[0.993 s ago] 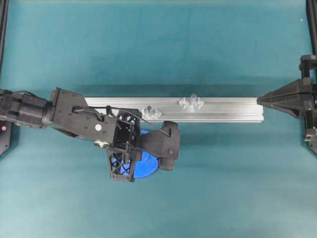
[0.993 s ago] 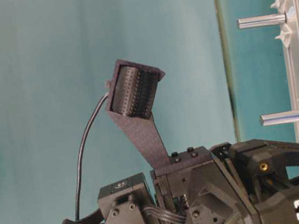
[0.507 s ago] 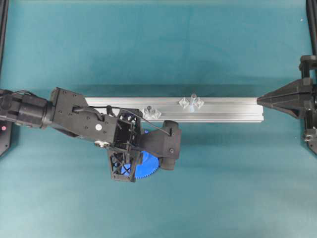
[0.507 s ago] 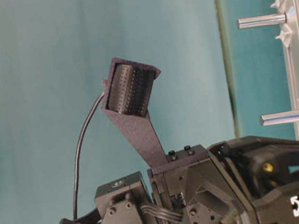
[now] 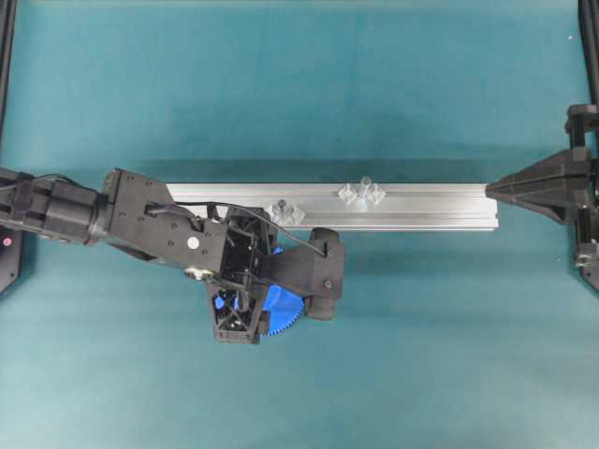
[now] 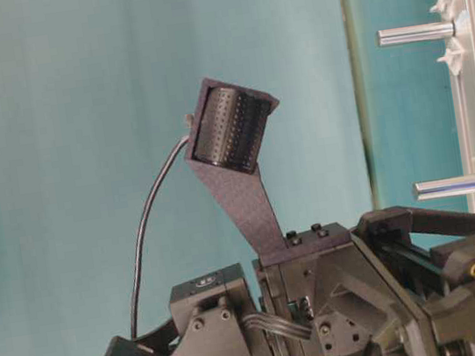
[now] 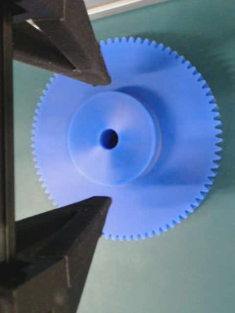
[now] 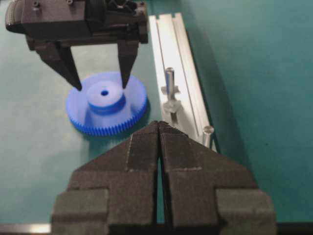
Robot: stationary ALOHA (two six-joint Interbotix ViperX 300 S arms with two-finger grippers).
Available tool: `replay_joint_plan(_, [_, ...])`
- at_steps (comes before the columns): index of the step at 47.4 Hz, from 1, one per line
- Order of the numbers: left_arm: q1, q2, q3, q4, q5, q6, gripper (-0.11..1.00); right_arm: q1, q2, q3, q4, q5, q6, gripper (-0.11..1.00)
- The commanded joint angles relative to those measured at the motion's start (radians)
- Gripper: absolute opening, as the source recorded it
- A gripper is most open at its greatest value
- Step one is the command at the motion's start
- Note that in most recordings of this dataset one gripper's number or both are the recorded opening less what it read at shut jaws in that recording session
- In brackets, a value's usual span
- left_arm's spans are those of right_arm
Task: Find the location of the shaft and insert the large gear.
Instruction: 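Align the left gripper fingers around the gear hub, then close the left gripper on the blue gear hub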
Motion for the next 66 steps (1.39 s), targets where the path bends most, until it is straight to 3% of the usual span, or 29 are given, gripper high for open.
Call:
replay_joint_plan(1, [-0.006,-0.018,-0.02,0.002,-0.005,0.0,0.94,-0.002,0.005,-0.009,0.002,-0.006,0.008,-0.02])
replay_joint_plan(66, [0.008,0.032,-0.035,0.003,-0.006,-0.005,0.94,-0.002,-0.012,-0.005,0.002,-0.003,0.009,-0.02])
